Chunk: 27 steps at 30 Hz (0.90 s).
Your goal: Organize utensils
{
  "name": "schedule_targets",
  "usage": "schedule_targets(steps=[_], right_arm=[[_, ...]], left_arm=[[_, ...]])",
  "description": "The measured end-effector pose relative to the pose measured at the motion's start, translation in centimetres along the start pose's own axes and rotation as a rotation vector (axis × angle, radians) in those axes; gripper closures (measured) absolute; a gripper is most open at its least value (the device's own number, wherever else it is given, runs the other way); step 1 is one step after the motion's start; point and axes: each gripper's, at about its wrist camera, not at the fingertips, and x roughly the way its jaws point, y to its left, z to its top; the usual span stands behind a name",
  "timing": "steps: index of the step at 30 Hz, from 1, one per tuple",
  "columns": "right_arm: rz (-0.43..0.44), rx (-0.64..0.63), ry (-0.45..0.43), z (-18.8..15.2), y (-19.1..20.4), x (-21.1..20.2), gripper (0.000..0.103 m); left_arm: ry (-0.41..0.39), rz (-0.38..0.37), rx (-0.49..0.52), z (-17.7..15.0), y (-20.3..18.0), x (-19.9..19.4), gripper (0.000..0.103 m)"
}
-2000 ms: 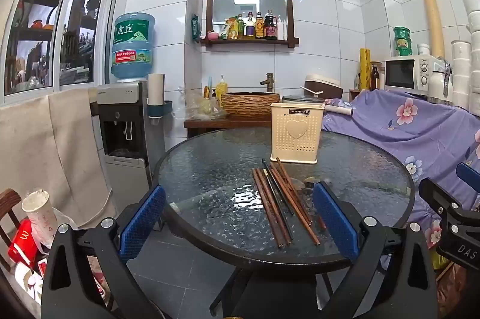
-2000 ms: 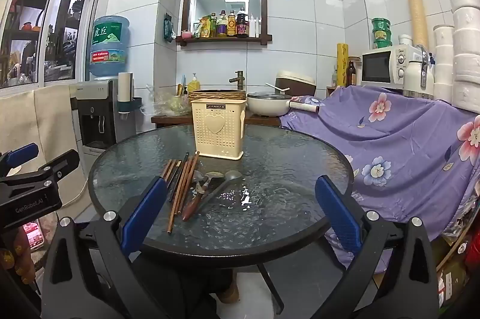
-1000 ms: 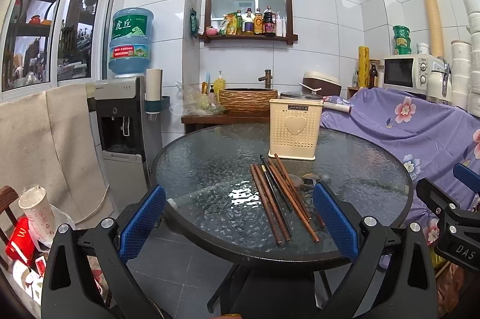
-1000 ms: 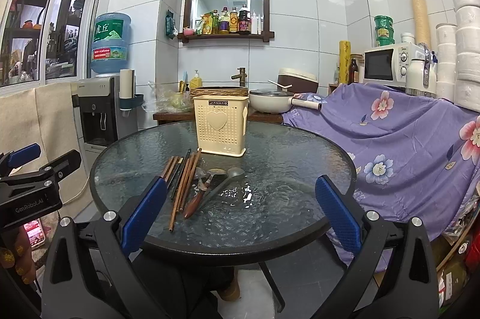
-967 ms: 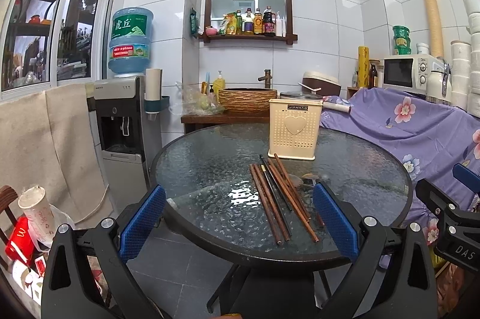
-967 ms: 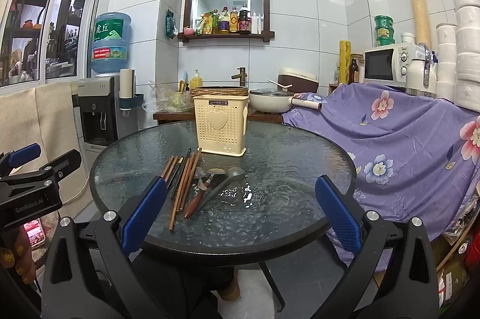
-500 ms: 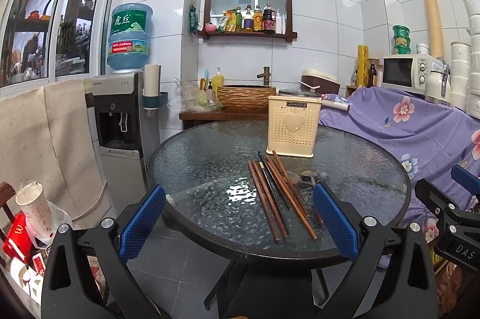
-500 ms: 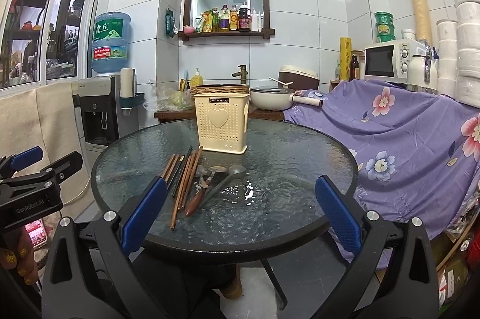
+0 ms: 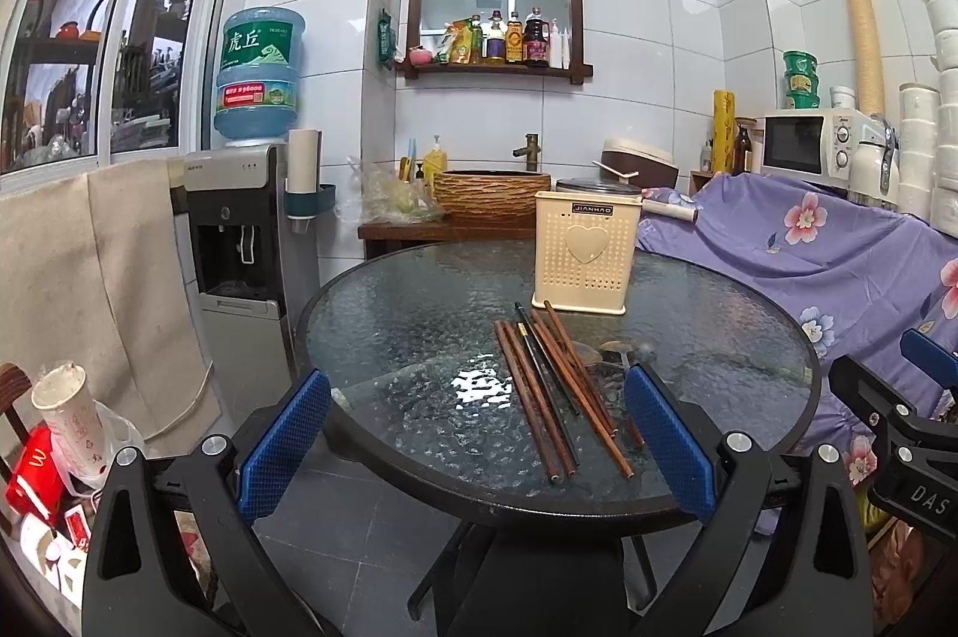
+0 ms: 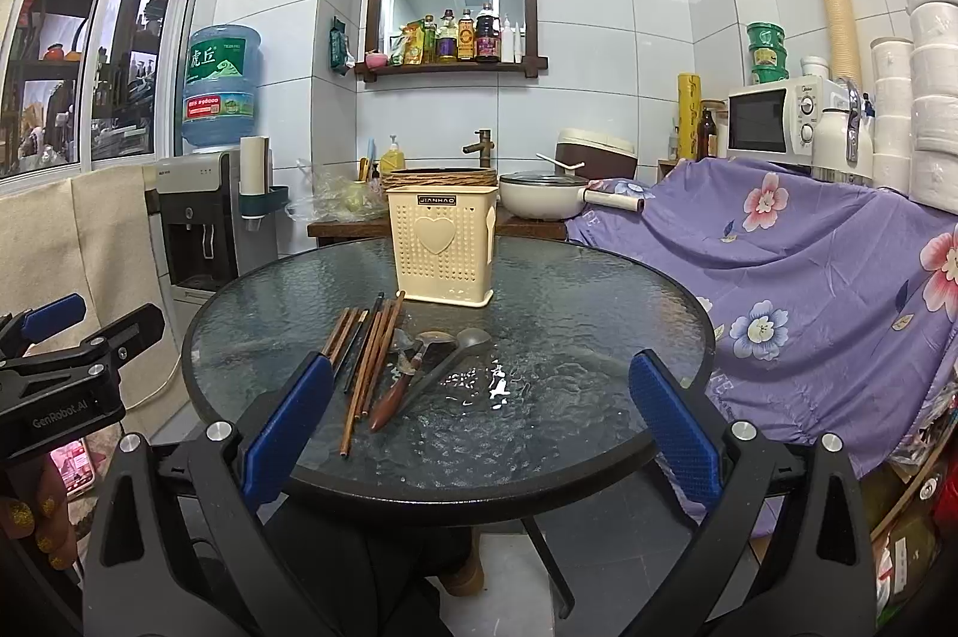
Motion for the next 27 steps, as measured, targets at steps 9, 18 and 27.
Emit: schedule_targets(steps=[9,18,27], right_arm=[[0.000,0.001,0.001,0.01,0.01,0.01,0.005],[0.002,0.002,0.002,-0.04,0.02,0.02,0.005],[0.002,0.001,0.003,-0.10,0.03,-0.01,0.005]], left_arm=[[0.001,-0.001,0.003,-0.03,0.11,-0.01,0.006],[0.001,0.000,0.002,-0.03,0.07,0.04,0.006],[0.004,-0.003,-0.001,-0.08,0.19,0.06,0.006]])
